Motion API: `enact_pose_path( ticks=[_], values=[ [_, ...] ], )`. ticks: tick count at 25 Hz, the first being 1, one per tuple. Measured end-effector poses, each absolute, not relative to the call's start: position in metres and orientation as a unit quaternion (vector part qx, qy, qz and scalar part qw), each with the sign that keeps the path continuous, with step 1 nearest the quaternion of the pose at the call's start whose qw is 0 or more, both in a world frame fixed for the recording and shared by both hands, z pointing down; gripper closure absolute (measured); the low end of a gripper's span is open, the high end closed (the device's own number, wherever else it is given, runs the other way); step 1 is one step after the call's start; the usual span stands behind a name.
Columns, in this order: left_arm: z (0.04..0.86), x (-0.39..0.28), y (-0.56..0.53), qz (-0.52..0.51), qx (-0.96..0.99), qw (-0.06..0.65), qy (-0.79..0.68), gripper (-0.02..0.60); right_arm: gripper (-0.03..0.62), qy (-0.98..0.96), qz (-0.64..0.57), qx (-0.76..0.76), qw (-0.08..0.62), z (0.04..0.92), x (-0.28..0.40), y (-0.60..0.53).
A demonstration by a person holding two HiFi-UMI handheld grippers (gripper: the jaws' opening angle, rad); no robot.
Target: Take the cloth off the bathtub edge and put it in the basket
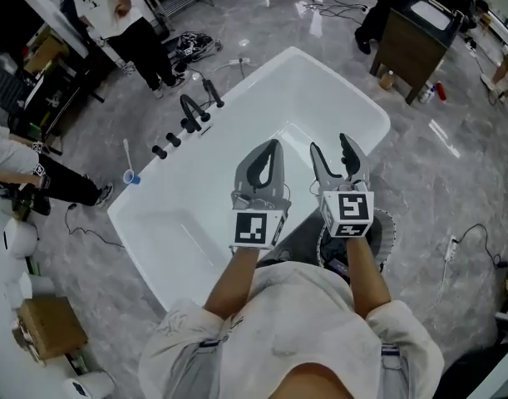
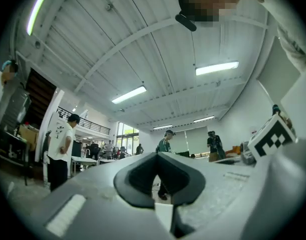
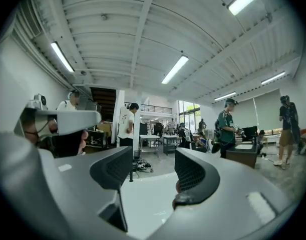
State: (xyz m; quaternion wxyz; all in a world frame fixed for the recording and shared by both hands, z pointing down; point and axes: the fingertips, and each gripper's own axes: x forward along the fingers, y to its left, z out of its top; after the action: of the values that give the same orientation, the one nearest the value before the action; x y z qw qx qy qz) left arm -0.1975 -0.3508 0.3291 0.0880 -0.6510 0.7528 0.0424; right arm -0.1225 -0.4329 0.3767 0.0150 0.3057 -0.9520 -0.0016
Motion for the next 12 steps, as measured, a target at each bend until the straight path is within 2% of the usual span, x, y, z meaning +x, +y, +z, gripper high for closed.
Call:
enact_pose_path(
  ticks=[12],
  values=[
    [0.336, -0.325, -0.242, 0.013, -0.492, 0.097, 0.865, 0.581, 0.330, -0.990, -0.013, 0.142, -0.026, 0.359, -0.263, -0.358]
  ],
)
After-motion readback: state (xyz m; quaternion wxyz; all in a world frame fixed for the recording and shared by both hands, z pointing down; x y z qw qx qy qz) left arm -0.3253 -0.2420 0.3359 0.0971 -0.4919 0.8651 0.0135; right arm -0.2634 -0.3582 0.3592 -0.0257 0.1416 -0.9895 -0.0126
